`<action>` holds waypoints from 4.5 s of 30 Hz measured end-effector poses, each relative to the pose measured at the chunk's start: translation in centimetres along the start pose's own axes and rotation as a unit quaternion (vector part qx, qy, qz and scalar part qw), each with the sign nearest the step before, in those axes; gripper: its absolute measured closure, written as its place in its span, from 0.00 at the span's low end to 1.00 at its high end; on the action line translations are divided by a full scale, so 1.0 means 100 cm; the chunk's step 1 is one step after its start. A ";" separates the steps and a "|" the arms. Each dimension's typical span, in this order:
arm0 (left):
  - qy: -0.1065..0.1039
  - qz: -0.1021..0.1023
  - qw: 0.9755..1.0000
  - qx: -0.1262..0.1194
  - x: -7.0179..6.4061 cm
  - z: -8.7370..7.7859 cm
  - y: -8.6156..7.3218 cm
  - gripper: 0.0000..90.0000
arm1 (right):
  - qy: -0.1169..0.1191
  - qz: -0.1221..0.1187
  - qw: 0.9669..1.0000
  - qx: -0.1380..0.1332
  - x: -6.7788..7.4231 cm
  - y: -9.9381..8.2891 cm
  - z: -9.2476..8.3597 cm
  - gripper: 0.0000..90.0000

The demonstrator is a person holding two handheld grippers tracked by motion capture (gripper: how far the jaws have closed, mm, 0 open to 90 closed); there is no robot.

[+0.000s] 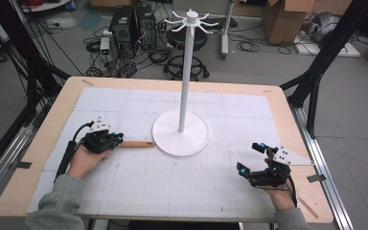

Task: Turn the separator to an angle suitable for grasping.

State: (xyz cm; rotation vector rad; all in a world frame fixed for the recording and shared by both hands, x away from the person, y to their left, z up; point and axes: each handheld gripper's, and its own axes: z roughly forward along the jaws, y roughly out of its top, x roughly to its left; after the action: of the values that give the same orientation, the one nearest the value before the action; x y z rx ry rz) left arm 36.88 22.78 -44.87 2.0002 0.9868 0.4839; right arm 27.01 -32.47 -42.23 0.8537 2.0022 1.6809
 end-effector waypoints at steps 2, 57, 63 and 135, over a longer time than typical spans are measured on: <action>-0.002 -0.001 1.000 0.004 0.000 0.001 0.001 1.00 | 0.001 0.002 1.000 0.001 0.001 0.000 0.000 0.01; -0.032 -0.002 0.998 0.049 -0.010 -0.008 0.003 1.00 | 0.005 -0.005 1.000 0.002 0.001 -0.001 -0.001 0.01; -0.044 -0.004 0.997 0.056 -0.010 -0.010 0.001 1.00 | 0.006 0.000 1.000 0.003 0.001 -0.001 -0.002 0.01; -0.049 0.057 0.992 0.099 -0.033 0.011 0.023 1.00 | 0.010 -0.003 1.000 0.009 0.002 -0.002 0.000 0.01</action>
State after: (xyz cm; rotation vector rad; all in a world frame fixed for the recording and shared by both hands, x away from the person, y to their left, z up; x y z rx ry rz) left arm 36.64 18.82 -43.55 2.2439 0.8922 0.3561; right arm 26.85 -32.32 -42.42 0.8401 2.0346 1.6774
